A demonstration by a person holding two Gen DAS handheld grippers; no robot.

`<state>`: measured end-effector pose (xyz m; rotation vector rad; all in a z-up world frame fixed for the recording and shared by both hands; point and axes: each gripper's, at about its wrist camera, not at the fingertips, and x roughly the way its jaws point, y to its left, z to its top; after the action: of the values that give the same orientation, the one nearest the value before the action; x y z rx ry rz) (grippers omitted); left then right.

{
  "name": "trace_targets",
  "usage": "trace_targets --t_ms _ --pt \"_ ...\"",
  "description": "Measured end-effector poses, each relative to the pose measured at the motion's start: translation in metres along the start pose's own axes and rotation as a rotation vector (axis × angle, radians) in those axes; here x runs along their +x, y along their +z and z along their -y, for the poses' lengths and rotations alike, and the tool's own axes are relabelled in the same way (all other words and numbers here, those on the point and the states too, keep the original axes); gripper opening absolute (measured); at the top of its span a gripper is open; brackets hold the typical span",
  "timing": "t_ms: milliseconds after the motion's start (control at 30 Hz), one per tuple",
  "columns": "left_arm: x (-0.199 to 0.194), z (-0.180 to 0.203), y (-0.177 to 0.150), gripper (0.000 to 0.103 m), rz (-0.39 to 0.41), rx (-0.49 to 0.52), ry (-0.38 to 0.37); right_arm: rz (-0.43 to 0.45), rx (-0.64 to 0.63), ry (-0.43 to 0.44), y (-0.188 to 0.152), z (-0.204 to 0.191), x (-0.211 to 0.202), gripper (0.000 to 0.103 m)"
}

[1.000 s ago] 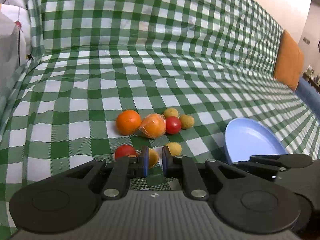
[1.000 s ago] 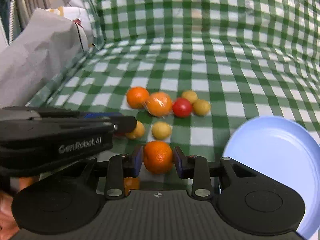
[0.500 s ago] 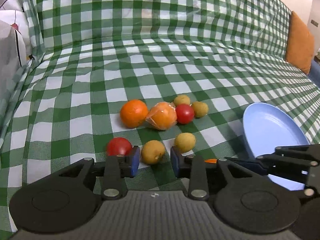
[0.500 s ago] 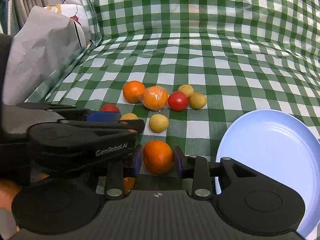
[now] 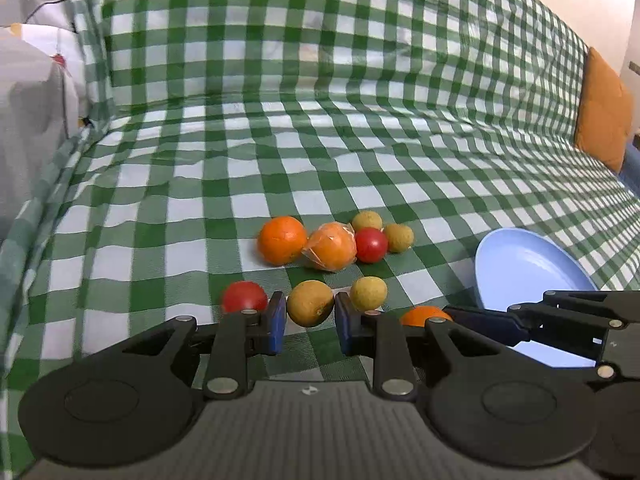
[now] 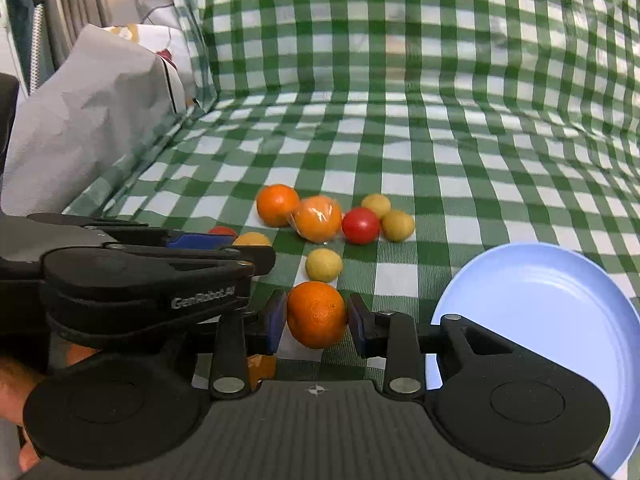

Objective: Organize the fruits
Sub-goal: 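Grasp an orange with the right tool while the left tool grasps a small yellow fruit, then carry the orange and yellow fruit over the blue plate with both tools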

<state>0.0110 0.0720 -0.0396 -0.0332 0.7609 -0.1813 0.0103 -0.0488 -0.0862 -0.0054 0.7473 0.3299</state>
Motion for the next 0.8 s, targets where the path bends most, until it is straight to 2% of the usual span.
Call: trace_targets --t_ms 167,333,467,567,667,800 --pt "-0.025 -0.006 0.0 0.028 0.041 -0.046 0.032 0.04 -0.025 0.014 0.004 0.002 -0.018 0.035" --pt "-0.047 -0.001 -0.001 0.029 0.063 -0.086 0.037 0.093 0.004 0.016 0.016 0.019 -0.049 0.035" --pt "-0.059 0.017 0.003 0.029 0.072 -0.058 0.039 0.161 -0.002 -0.017 0.027 0.046 -0.074 0.035" --pt "-0.065 0.034 0.009 0.029 0.073 -0.033 0.045 0.2 0.035 -0.069 0.023 0.075 -0.084 0.035" --pt "-0.069 0.053 0.013 0.029 0.075 -0.001 0.035 0.17 0.13 -0.114 0.013 0.101 -0.085 0.034" --pt "-0.062 0.077 0.019 0.029 0.064 0.057 0.024 0.189 0.147 -0.158 0.01 0.119 -0.095 0.034"
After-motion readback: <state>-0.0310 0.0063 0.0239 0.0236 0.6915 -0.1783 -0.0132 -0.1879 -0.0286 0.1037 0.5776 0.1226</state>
